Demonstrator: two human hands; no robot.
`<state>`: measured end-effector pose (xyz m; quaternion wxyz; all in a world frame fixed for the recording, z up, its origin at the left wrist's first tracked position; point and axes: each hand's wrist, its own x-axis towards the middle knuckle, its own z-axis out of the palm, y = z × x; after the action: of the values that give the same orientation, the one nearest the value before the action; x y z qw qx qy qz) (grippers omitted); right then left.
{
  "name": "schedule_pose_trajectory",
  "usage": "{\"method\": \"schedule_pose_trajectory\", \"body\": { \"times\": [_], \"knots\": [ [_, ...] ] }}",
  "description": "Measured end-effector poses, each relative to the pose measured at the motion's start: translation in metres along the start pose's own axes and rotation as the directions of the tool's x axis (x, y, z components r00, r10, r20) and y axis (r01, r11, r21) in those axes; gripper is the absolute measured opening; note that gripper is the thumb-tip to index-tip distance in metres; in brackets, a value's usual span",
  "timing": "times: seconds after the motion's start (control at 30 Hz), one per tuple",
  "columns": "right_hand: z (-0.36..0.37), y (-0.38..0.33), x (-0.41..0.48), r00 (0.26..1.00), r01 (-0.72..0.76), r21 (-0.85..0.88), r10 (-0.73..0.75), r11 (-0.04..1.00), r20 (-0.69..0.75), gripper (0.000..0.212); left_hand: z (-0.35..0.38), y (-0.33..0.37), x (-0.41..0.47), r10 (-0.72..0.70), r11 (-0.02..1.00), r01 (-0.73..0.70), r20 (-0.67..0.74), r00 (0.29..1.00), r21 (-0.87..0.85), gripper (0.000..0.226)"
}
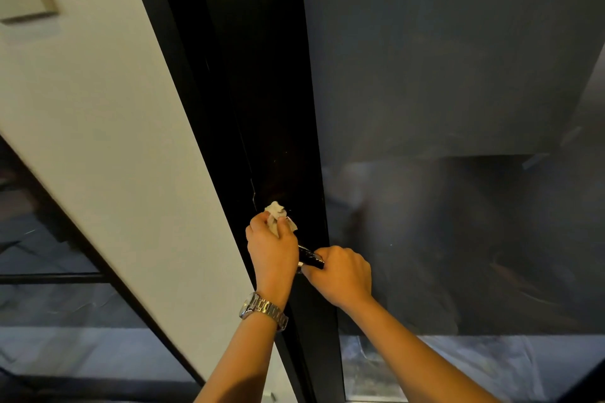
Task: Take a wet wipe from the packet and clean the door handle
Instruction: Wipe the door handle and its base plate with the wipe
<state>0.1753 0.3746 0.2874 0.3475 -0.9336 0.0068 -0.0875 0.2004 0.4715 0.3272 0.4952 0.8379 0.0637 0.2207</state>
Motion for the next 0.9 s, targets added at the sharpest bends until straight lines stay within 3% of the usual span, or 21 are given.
{"method": "schedule_pose_trajectory", "body": {
  "times": [0.1,0.23,0.4,0.5,0.53,0.57,0.6,0.67,0.73,0.8,0.9],
  "knots": [
    [-0.001,0.000,0.000,1.000,0.004,0.007,-0.004,1.000,0.004,0.043,0.000,0.002,-0.003,0.142,0.986,-0.141,-0.010,0.990,0.088,0.026],
    [-0.002,-0.001,0.000,1.000,-0.009,0.004,0.009,1.000,0.001,0.043,-0.001,-0.001,-0.002,0.457,0.838,-0.472,0.120,0.881,0.274,0.023],
    [-0.002,-0.002,0.000,1.000,-0.010,-0.018,0.010,1.000,0.017,0.040,-0.016,-0.004,0.006,0.552,0.693,-0.617,0.275,0.787,0.373,0.027],
    [-0.004,-0.003,0.000,1.000,-0.014,-0.028,0.014,1.000,0.008,0.044,-0.014,0.003,0.008,0.648,0.399,-0.806,0.488,0.585,0.436,0.019],
    [-0.005,-0.003,0.000,1.000,-0.014,-0.029,0.015,0.999,0.012,0.044,-0.012,0.004,0.007,0.654,0.336,-0.822,0.514,0.555,0.460,0.019],
    [-0.006,-0.003,-0.001,1.000,-0.014,-0.030,0.015,0.999,0.020,0.044,-0.009,0.002,0.007,0.636,0.357,-0.808,0.512,0.578,0.468,0.021],
    [-0.006,-0.004,-0.001,1.000,-0.012,-0.030,0.013,0.999,0.029,0.043,-0.006,-0.001,0.006,0.628,0.466,-0.769,0.449,0.635,0.437,0.023],
    [-0.007,-0.004,-0.002,0.999,-0.008,-0.024,0.009,1.000,0.040,0.041,-0.005,-0.004,0.004,0.527,0.760,-0.577,0.237,0.816,0.299,0.024],
    [-0.008,-0.006,-0.001,0.999,-0.006,-0.019,0.007,1.000,0.046,0.041,-0.005,-0.003,-0.004,0.341,0.923,-0.351,0.090,0.936,0.155,0.025],
    [-0.009,-0.005,0.000,0.999,-0.013,-0.026,0.014,1.000,0.053,0.042,-0.001,-0.002,-0.010,0.174,0.981,-0.178,0.064,0.983,0.076,0.033],
    [-0.013,-0.005,0.000,0.996,0.000,-0.046,0.004,0.999,0.084,0.037,0.001,-0.010,-0.011,0.110,0.994,-0.111,0.063,0.992,0.012,0.036]
  ]
}}
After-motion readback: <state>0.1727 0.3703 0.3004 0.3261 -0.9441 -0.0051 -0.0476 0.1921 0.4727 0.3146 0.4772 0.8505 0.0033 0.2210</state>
